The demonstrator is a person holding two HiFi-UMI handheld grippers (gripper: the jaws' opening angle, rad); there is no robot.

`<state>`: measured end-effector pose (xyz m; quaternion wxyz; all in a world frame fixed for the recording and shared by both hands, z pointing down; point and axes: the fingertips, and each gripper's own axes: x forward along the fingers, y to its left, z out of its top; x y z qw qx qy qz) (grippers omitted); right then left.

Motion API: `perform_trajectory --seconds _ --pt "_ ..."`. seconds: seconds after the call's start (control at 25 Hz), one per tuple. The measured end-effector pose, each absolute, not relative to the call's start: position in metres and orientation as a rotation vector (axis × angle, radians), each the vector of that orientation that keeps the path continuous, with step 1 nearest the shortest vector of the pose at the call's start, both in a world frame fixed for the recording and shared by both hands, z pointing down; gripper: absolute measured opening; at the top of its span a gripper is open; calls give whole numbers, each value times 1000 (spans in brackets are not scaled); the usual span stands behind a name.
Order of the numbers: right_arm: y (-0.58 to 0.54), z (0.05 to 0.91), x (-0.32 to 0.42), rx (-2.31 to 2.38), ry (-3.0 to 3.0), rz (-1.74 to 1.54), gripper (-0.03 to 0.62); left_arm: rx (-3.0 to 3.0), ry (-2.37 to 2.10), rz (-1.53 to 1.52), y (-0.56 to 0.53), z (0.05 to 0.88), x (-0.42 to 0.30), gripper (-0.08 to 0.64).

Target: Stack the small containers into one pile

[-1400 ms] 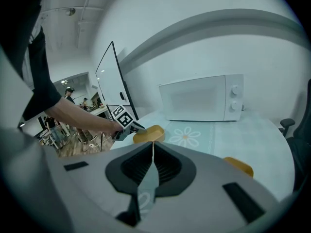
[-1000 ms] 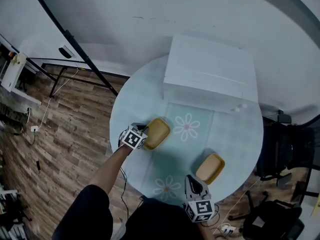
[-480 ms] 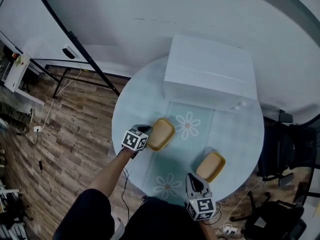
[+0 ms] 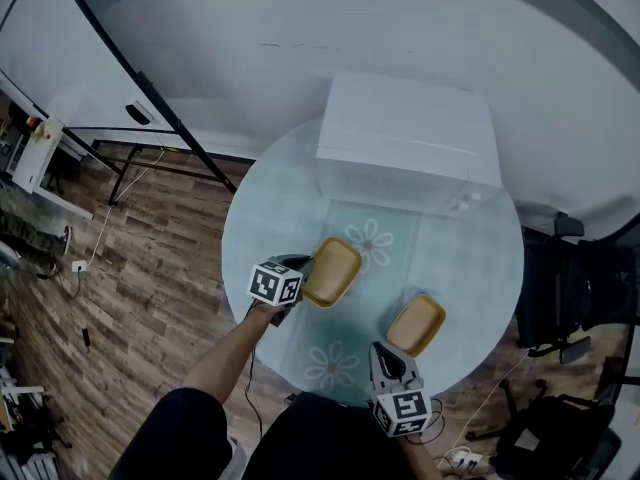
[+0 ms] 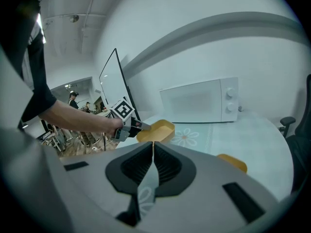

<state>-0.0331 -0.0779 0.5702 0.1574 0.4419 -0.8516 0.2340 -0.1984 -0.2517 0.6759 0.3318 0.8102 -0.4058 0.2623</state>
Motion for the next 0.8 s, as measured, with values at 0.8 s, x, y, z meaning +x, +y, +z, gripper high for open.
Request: perform_trajectory --seconds 0.8 --pt "-41 568 34 1460 -2391 701 26 2119 -880 663 -192 665 -61 29"
